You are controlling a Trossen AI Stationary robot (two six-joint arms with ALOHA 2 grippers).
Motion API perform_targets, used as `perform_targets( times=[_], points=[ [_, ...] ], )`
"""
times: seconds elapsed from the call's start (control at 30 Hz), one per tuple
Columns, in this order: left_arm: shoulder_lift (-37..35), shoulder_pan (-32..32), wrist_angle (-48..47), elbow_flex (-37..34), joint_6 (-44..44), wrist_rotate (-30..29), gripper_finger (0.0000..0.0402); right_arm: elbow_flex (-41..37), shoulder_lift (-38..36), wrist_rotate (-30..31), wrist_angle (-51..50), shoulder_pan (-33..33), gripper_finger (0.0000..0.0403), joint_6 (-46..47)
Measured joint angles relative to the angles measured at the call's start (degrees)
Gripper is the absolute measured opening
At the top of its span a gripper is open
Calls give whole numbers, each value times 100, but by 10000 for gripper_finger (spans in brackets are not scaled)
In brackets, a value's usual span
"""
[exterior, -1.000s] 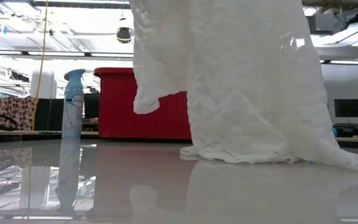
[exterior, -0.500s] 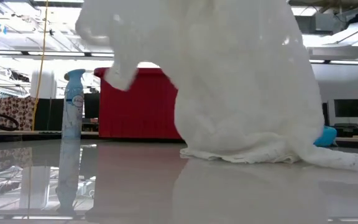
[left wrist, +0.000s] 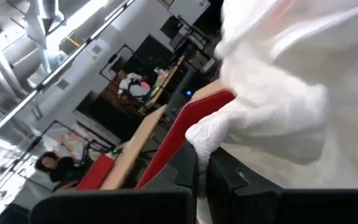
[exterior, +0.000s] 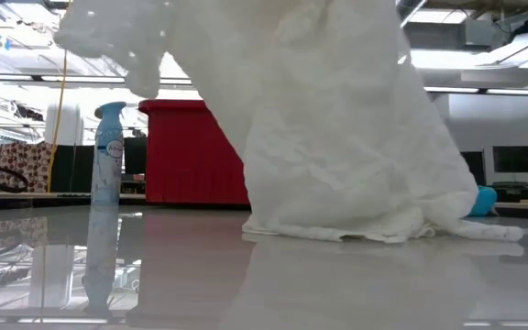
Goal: Fold laundry
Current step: Remove the white blouse from the red laundry bin
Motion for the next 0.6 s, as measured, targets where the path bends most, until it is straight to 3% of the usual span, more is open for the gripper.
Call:
perform_targets(
  times=[0.17,0.37,0.6],
  points=[
    [-167,147,228,3,258,2,0,-13,-241,-268,30,338,28,429],
    [-279,169,1584,10,211,107,0,-12,-525,24,-56,960,28,1264],
    [-270,166,1963,10,-1415,1544,0,-10,-584,921,-659,1829,28,2514]
  ],
)
